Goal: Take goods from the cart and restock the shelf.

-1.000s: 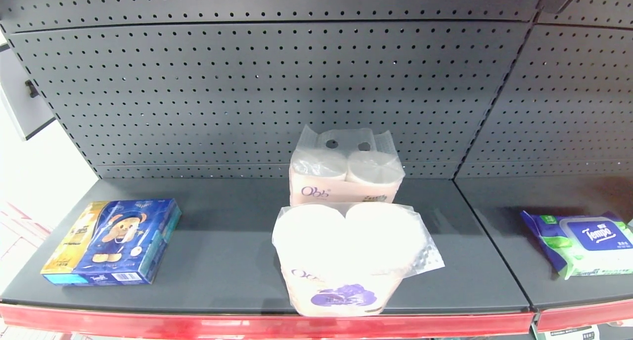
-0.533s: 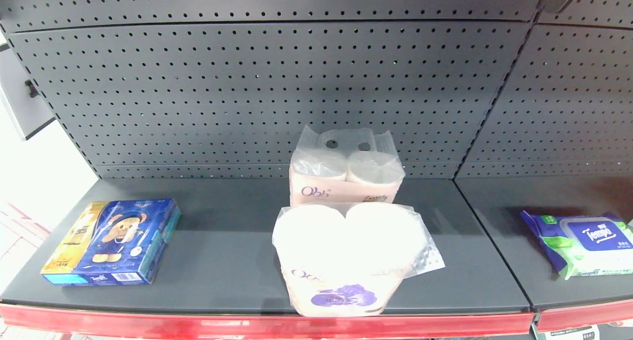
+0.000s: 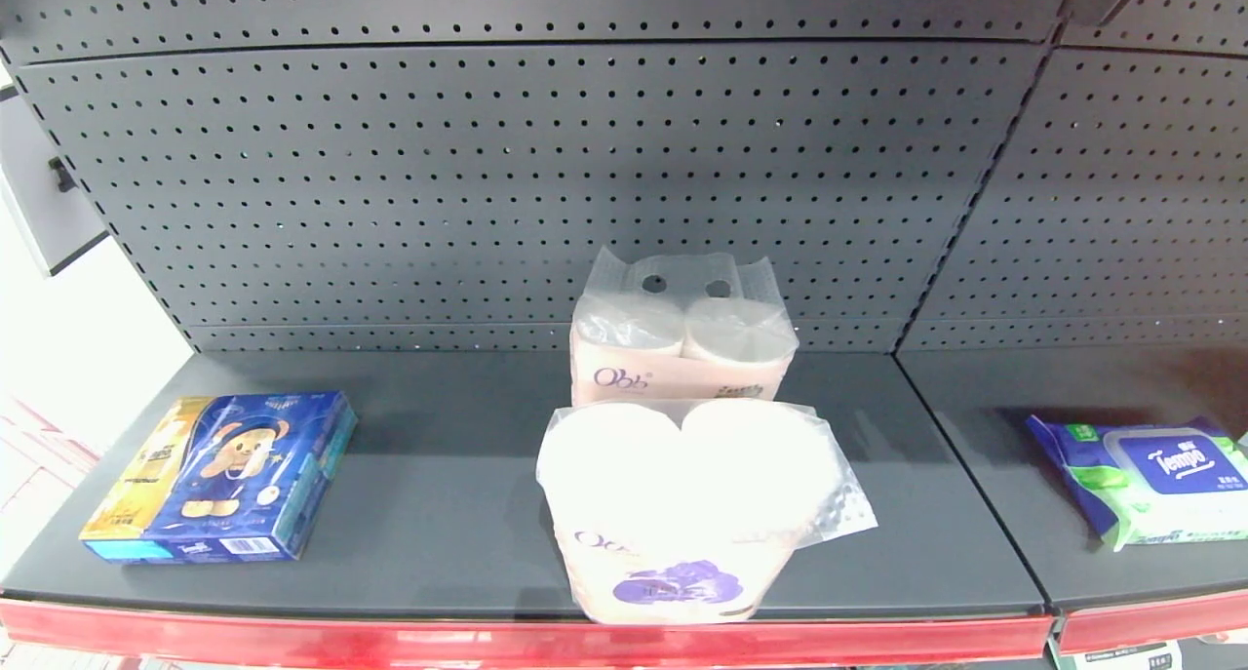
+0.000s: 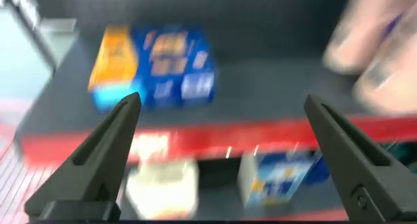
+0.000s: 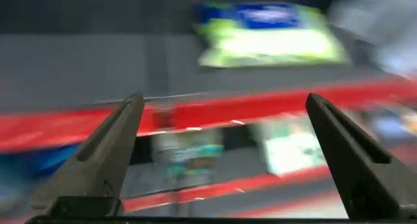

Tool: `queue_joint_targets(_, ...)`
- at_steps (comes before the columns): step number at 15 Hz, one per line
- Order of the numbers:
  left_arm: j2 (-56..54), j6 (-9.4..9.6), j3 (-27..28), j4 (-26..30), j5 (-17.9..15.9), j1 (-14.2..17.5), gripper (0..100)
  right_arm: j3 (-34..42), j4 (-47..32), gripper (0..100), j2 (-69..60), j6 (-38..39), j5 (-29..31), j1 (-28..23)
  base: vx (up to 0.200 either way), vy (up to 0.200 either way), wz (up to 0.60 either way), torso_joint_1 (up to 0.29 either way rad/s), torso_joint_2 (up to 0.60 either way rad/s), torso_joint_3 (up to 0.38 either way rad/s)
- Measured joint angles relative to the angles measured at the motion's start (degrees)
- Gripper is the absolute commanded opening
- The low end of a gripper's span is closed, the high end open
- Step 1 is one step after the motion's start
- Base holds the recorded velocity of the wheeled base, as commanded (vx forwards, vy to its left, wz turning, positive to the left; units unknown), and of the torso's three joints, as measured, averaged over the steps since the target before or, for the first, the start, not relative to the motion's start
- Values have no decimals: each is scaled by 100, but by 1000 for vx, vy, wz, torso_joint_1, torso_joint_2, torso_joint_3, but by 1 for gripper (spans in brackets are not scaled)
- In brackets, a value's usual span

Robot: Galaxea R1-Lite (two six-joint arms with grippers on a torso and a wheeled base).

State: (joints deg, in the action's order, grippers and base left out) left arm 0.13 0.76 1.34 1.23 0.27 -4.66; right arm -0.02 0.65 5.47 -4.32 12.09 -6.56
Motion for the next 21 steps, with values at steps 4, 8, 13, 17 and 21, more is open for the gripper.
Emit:
queue_joint_targets(4,-2,80,-88,-207,-355,0,100,2,4,100,9,378,-477,111,0,0,0,0,0,0)
queue_joint_targets(8,-4,107,-104,-221,-447,0,100,2,-5,100,-94,319,-662,480,0,0,0,0,0,0)
queue_joint_targets(13,-4,113,-107,-218,-461,0,100,2,-46,100,-394,374,-1042,629,0,0,0,0,0,0)
queue_joint_targets(17,-6,127,-107,-218,-475,0,100,2,-105,100,-514,218,-1359,656,0,0,0,0,0,0)
queue_joint_targets(21,-9,145,-107,-218,-475,0,100,2,-107,100,-532,251,-1182,656,0,0,0,0,0,0)
